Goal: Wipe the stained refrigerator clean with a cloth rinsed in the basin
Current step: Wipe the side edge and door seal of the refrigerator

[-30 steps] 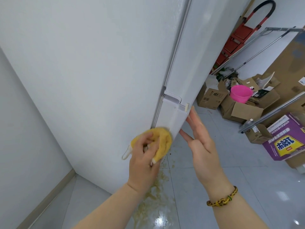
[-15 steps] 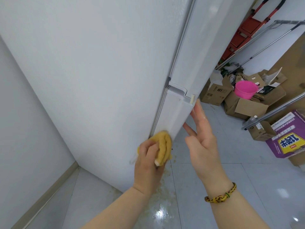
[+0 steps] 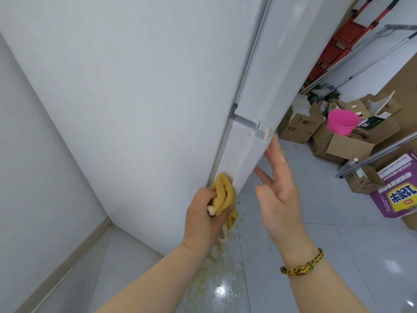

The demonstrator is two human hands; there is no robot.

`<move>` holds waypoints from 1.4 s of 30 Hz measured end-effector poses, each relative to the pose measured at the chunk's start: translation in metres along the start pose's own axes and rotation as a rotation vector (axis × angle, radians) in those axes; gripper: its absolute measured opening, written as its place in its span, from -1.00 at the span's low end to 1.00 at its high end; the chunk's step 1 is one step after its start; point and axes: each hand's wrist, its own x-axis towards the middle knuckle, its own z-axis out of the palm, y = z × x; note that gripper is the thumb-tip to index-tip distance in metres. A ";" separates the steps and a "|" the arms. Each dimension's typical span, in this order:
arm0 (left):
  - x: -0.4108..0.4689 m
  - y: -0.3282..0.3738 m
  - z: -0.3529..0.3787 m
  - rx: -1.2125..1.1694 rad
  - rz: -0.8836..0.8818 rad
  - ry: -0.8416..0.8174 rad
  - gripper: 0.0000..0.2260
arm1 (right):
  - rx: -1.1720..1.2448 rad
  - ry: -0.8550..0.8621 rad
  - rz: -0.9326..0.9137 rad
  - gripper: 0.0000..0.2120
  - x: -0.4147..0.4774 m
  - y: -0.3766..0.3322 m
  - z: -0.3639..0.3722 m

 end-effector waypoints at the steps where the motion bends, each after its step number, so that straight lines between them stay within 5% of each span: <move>1: -0.001 -0.004 -0.003 0.013 -0.028 -0.007 -0.67 | -0.007 -0.003 -0.001 -0.30 0.000 0.000 0.000; 4: 0.003 0.011 -0.005 -0.022 -0.025 0.049 -0.70 | 0.001 -0.005 -0.001 -0.31 0.000 0.002 -0.001; 10: 0.030 0.082 0.001 -0.120 0.434 0.072 -0.85 | 0.022 -0.028 0.017 -0.35 -0.001 0.002 -0.001; 17: 0.023 0.040 -0.011 0.012 0.235 -0.034 -0.78 | 0.012 -0.038 0.028 -0.33 0.001 0.002 0.000; 24: 0.029 0.079 -0.004 0.033 0.446 0.043 -0.82 | 0.044 -0.032 0.042 -0.35 0.001 0.001 -0.002; 29: 0.007 0.042 -0.014 0.044 0.130 0.029 -0.71 | -0.009 -0.037 0.050 -0.34 -0.006 0.004 0.002; 35: 0.039 0.081 -0.017 0.023 0.433 0.231 -0.69 | 0.000 -0.042 0.022 -0.35 0.003 -0.004 0.001; 38: 0.043 0.058 -0.014 0.193 0.514 0.207 -0.90 | 0.007 -0.058 0.018 -0.35 0.001 -0.003 0.000; 42: 0.026 0.001 -0.017 0.209 0.246 0.109 -0.82 | -0.003 -0.061 0.000 -0.35 0.004 -0.001 -0.001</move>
